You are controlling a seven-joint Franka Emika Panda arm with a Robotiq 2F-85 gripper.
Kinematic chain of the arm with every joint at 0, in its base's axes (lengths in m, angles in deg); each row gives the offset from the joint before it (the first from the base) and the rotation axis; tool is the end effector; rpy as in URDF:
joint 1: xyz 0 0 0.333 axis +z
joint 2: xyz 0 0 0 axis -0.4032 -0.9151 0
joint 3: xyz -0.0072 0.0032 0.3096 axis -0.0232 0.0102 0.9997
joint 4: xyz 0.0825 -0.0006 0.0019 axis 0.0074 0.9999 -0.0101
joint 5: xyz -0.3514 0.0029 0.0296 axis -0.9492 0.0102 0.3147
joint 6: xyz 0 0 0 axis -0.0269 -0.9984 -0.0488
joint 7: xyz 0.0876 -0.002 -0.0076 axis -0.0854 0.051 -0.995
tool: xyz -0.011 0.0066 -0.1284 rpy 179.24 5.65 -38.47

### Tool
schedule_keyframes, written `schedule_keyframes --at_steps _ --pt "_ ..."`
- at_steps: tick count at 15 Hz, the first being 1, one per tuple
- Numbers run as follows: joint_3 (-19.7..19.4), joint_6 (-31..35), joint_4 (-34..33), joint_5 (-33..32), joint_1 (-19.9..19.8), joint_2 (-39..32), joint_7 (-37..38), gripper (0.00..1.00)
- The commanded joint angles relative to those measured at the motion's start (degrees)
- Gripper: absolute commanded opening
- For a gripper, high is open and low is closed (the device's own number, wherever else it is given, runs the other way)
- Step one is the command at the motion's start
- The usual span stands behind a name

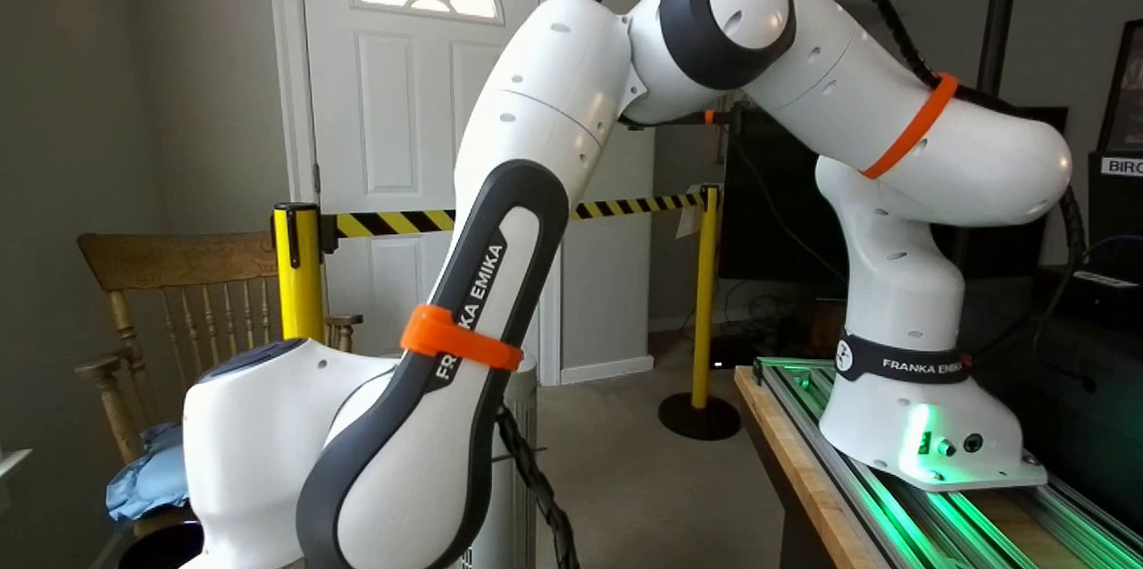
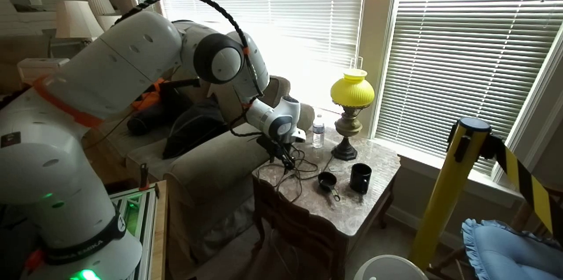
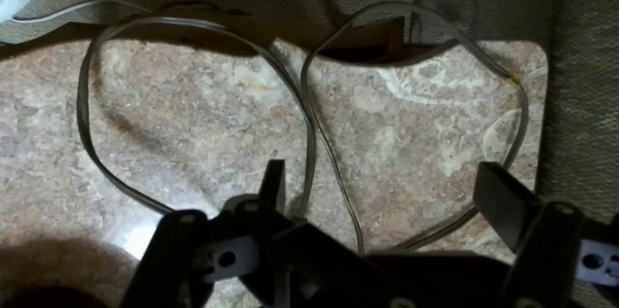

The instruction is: Move the black cable away from you

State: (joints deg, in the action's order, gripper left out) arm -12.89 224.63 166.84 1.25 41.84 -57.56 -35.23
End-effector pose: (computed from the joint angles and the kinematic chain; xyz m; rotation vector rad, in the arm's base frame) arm 0.5427 0.2897 0.0432 -2.9568 -0.6415 0.1472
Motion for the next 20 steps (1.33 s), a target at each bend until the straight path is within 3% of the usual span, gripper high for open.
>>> schedule_keyframes --at_steps 1,8,12,13,14,20 --pt "-2.0 1.0 -5.5 -0.7 3.3 -5.2 2.7 1.00" --pt "-8.0 1.7 -9.2 -2.5 8.6 -7.6 9.1 1.00" --pt "-5.4 3.2 -9.8 -0.9 6.2 -8.9 7.3 1.00" --pt "-4.8 3.7 -9.9 -0.6 5.6 -9.3 6.7 0.91" --pt "-4.8 4.3 -9.6 -0.6 5.4 -9.3 6.5 0.75" --pt "-4.8 8.0 -8.5 -0.7 4.4 -10.1 6.0 0.27"
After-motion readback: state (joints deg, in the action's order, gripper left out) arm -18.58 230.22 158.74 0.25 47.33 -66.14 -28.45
